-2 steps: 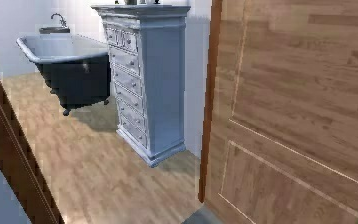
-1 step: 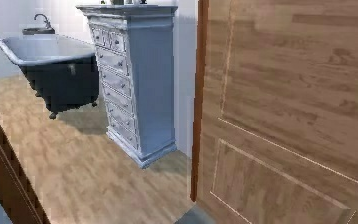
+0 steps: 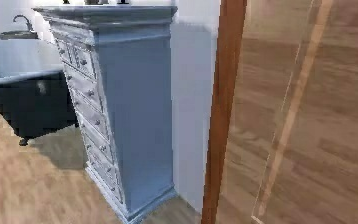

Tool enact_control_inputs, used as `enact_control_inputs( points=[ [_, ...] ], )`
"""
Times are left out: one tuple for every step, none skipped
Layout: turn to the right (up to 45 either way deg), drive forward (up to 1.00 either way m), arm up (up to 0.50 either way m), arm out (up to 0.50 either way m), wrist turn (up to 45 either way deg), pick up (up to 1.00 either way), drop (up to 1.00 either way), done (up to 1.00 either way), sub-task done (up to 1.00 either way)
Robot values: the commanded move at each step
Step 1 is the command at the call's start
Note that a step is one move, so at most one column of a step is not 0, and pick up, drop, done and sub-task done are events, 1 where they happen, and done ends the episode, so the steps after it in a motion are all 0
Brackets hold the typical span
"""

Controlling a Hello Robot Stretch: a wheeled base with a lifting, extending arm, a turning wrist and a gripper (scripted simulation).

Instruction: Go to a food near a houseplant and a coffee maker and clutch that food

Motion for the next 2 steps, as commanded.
enact_control_inputs(
  points=[
    [-36.0,0.00,0.00,0.00,0.0,0.00,0.00,0.00,0.00],
    [0.0,0.45,0.00,0.00,0.0,0.00,0.00,0.00,0.00]
  ],
)
